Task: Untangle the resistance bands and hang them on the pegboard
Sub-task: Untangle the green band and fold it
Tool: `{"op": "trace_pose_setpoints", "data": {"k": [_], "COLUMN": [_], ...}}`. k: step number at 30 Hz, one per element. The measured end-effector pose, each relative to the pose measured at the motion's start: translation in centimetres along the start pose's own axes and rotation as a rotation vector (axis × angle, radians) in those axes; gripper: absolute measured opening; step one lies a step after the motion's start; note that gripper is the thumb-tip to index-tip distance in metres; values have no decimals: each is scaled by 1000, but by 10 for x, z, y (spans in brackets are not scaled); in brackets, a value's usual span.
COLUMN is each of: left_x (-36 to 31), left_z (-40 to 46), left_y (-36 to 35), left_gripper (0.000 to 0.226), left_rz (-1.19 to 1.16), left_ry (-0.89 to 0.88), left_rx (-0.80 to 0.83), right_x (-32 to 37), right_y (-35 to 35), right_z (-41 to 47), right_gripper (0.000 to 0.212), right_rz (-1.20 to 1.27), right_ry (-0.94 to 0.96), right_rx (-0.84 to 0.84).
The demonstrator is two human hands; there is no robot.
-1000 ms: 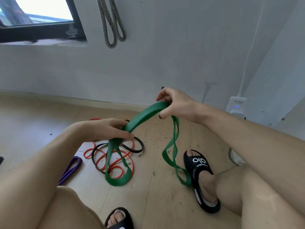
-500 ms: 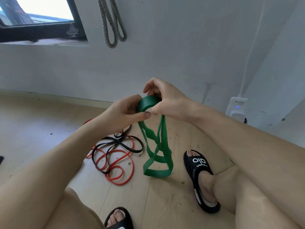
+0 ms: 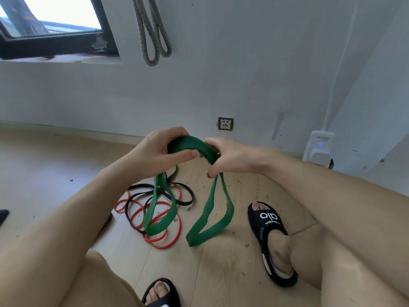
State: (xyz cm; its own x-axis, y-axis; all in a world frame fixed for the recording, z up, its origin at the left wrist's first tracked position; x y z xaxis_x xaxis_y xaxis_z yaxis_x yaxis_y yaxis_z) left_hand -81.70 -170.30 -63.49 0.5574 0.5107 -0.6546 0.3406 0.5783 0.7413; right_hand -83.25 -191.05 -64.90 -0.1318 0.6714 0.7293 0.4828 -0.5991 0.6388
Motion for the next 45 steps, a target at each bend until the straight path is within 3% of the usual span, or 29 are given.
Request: {"op": "trace_pose_setpoints", "data": {"k": [4, 7, 10, 13, 16, 21, 30, 35, 40, 45], "left_x": [15, 32, 35, 28, 17, 8, 8, 8, 6, 12], "left_z": [-8, -13, -15, -9, -5, -2, 2, 5, 8, 10], "left_y": [10, 13, 3, -10, -14, -7, -7, -19, -32, -41], "left_gripper": [12, 22, 23, 9, 17, 22, 20, 40, 29, 52], "left_rz": [-55, -79, -98, -114, -66, -223, -206, -217, -215, -329], "left_ry": [94, 202, 239, 230, 146, 38, 58, 32, 23, 76], "left_rx": [-3, 176, 348, 408, 339, 133, 188, 172, 188, 106], "right_x": [1, 4, 15, 27, 32, 28, 18, 19, 25, 35], "right_y": [2, 11, 13, 8, 9, 18, 30, 28, 16, 6], "right_z": [-1, -4, -6, -7, -10, -15, -27, -26, -19, -15], "right_gripper": [31, 25, 34, 44, 45, 42, 36, 37, 30, 21], "right_rz": [18, 159, 241, 267, 279, 301, 89, 241, 430, 596], "right_ry": [15, 41, 103, 145, 158, 151, 148, 141, 130, 122], "right_rx": [16, -111, -152, -129, -128, -160, -124, -133, -122, -229]}}
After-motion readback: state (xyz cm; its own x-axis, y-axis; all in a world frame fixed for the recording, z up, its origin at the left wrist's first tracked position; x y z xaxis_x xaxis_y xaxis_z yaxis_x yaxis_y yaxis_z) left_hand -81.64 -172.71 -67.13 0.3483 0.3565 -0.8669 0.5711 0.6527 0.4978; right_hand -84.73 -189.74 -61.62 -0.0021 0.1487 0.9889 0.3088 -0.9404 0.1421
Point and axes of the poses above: each hand's wrist, its own z-axis towards the middle knuckle, its own y-axis out of the back of the hand, x = y × z, the point moved 1 cm from there along z, towards the middle knuckle, and after that the axes turned 4 degrees about x, right-handed, at the moved point
